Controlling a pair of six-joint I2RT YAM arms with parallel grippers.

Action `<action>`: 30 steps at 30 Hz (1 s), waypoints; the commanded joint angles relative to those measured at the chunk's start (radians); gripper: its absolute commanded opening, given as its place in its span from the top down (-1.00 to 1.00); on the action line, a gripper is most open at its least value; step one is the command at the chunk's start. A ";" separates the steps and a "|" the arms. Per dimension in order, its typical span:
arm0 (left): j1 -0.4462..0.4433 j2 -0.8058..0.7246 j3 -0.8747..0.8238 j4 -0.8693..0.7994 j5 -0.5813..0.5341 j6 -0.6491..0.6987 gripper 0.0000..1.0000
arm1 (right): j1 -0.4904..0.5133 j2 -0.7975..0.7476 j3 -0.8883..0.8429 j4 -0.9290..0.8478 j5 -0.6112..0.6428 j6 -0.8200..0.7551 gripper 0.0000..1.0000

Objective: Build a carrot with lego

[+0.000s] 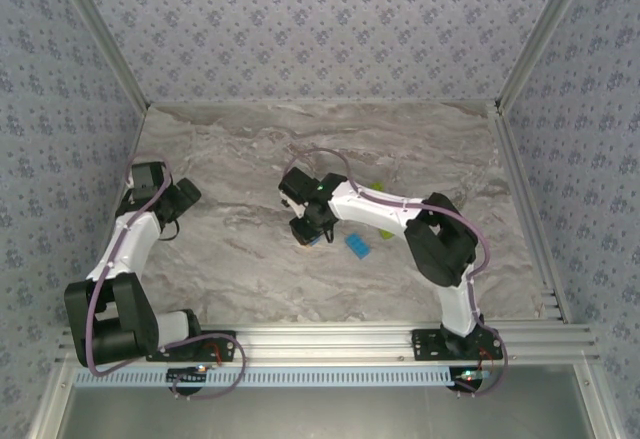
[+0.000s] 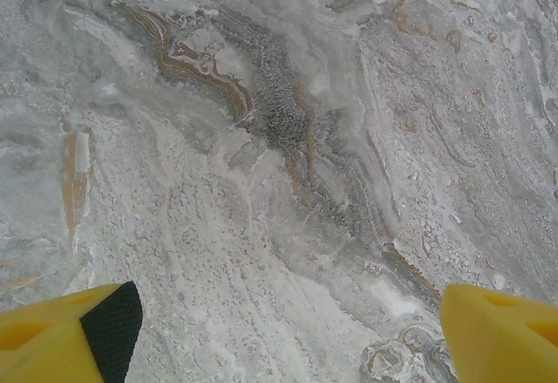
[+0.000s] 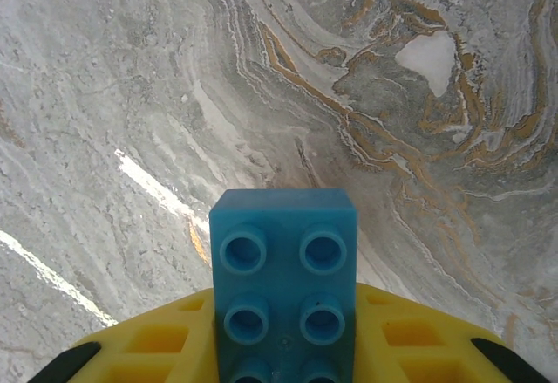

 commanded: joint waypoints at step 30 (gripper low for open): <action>-0.010 0.001 0.011 0.012 0.012 0.014 -0.80 | 0.037 0.277 -0.068 -0.141 0.063 0.007 0.30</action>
